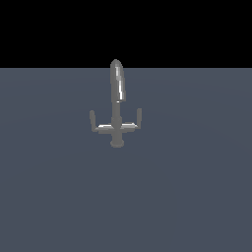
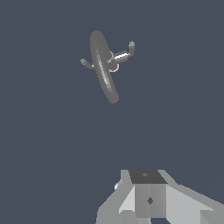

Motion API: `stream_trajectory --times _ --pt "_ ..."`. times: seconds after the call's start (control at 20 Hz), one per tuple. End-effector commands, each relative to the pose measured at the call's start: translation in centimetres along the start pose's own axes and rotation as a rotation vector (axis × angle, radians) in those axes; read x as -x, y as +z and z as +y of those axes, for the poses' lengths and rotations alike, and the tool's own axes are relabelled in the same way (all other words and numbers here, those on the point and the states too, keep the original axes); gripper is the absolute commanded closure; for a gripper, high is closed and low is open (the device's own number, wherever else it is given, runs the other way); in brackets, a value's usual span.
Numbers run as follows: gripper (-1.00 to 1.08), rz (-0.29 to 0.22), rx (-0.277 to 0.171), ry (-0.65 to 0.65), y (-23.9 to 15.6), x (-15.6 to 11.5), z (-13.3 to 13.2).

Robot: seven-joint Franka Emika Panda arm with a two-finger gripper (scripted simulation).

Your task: Turn on the faucet by rotating a designated handle.

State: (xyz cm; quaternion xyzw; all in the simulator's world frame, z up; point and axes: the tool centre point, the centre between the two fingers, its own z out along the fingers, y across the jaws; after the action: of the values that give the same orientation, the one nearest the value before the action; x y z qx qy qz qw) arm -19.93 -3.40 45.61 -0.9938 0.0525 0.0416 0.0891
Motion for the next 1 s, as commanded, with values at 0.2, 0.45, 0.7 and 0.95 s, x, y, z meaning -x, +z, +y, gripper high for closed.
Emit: stream_trajectory --times 0.2,0.45,0.7,0.95 --pt "1.08 -0.057 -0.118 0.053 1.9 -4.1 1.3" --pt "1.08 -0.101 -0.208 0.092 3.6 -7.0 2.2" --pt "1.08 -0.143 -0.297 0.128 5.4 -9.8 3.0" --pt "1.08 -0.186 -0.386 0.164 7.4 -12.4 3.7"
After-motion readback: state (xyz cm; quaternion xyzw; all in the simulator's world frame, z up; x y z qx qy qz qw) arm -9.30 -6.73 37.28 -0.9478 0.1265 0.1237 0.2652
